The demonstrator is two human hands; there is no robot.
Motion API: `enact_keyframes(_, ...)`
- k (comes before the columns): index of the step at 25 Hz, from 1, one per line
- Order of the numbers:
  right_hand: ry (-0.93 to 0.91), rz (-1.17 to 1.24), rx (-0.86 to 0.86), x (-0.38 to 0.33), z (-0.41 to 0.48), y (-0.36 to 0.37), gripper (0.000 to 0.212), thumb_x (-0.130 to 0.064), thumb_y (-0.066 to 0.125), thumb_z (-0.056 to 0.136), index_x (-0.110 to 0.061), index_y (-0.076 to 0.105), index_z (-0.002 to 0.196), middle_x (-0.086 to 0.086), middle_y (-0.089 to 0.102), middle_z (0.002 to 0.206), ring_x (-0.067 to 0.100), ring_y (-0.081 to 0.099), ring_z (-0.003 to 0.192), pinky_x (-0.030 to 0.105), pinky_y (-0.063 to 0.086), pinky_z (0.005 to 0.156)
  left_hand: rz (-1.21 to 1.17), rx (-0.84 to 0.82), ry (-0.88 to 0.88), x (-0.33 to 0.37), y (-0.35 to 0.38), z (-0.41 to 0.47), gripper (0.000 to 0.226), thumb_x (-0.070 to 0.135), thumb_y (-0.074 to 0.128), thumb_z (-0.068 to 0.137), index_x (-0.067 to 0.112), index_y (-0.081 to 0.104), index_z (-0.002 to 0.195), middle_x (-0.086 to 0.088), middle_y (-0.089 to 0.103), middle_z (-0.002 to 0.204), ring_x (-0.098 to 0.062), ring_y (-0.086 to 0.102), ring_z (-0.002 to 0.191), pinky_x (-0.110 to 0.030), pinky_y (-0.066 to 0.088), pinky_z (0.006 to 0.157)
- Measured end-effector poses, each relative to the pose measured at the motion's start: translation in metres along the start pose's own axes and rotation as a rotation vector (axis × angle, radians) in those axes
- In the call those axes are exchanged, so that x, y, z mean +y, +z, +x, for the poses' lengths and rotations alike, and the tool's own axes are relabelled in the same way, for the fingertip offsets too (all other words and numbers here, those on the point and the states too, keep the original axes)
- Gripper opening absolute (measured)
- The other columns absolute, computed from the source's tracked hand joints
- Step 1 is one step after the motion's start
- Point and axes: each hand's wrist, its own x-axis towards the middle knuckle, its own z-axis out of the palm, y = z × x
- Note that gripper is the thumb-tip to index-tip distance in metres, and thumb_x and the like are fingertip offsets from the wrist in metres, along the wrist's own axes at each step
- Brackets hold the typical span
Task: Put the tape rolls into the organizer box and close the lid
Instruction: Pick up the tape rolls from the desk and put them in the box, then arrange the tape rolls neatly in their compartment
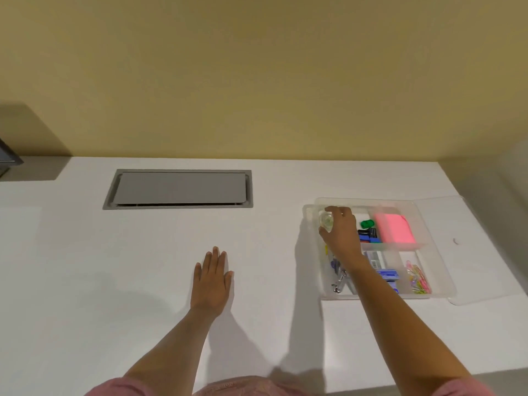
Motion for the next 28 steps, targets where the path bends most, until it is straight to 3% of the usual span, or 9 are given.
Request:
enact_keyframes(12,-0.107,-0.319,-0.305,0.057,0.042,-0.002,0.046,-0.010,0.061,0.088,-0.009,0.045,0.131,0.013,0.046,0.130,0.027,0.048,0.119,0.034,0.049,0.090,-0.005,0.037,-0.068,0.082,0.030,0.020,0.056,0.037,0.020,0.104,0.018,0.005,0.154,-0.003,-0.005,0.163,-0.020,-0.002,0.152,-0.039,0.003,0.125)
enact_keyframes(14,-0.134,-0.355,-0.325,0.058,0.046,-0.001,0.046,-0.010,0.061,0.089,-0.009,0.043,0.132,0.013,0.045,0.131,0.026,0.048,0.119,0.033,0.048,0.091,0.010,0.061,-0.083,0.088,0.030,0.019,0.067,0.051,0.001,0.097,0.017,0.008,0.154,-0.003,-0.003,0.163,-0.020,0.001,0.152,-0.040,0.005,0.125)
enact_keyframes(16,-0.150,-0.362,-0.340,0.059,0.048,-0.001,0.048,-0.011,0.061,0.089,-0.008,0.042,0.133,0.013,0.044,0.132,0.026,0.047,0.120,0.033,0.048,0.093,0.033,0.074,-0.068,0.094,0.029,0.018,0.105,0.065,-0.034,0.072,0.017,0.010,0.154,-0.004,0.000,0.163,-0.021,0.003,0.152,-0.039,0.005,0.123)
enact_keyframes(17,-0.156,-0.357,-0.342,0.060,0.049,-0.002,0.048,-0.011,0.061,0.090,-0.008,0.041,0.133,0.013,0.044,0.132,0.026,0.046,0.121,0.032,0.047,0.093,0.045,0.067,-0.068,0.096,0.028,0.019,0.115,0.067,-0.041,0.064,0.017,0.010,0.154,-0.004,0.000,0.163,-0.021,0.004,0.152,-0.039,0.005,0.123)
enact_keyframes(19,-0.167,-0.342,-0.330,0.061,0.049,-0.005,0.044,-0.008,0.057,0.091,-0.008,0.042,0.133,0.014,0.044,0.132,0.027,0.047,0.120,0.032,0.048,0.091,0.026,0.042,-0.080,0.102,0.024,0.021,0.098,0.066,-0.027,0.077,0.018,0.010,0.154,-0.003,0.000,0.164,-0.019,0.002,0.152,-0.038,0.004,0.124)
enact_keyframes(22,-0.158,-0.272,-0.275,0.062,0.046,-0.012,0.039,-0.001,0.051,0.091,-0.007,0.047,0.130,0.014,0.047,0.130,0.028,0.048,0.117,0.033,0.048,0.087,0.039,0.016,-0.071,0.110,0.016,0.023,0.055,0.040,0.014,0.103,0.019,0.013,0.154,0.000,0.004,0.164,-0.016,0.004,0.151,-0.037,0.006,0.125)
enact_keyframes(28,-0.082,-0.150,-0.112,0.060,0.031,-0.027,0.031,-0.004,0.055,0.090,-0.006,0.056,0.121,0.015,0.055,0.123,0.028,0.052,0.114,0.032,0.047,0.077,-0.026,0.188,0.150,0.137,-0.013,0.028,0.037,0.020,0.042,0.101,0.014,0.048,0.137,-0.003,0.051,0.143,-0.018,0.044,0.135,-0.034,0.026,0.116)
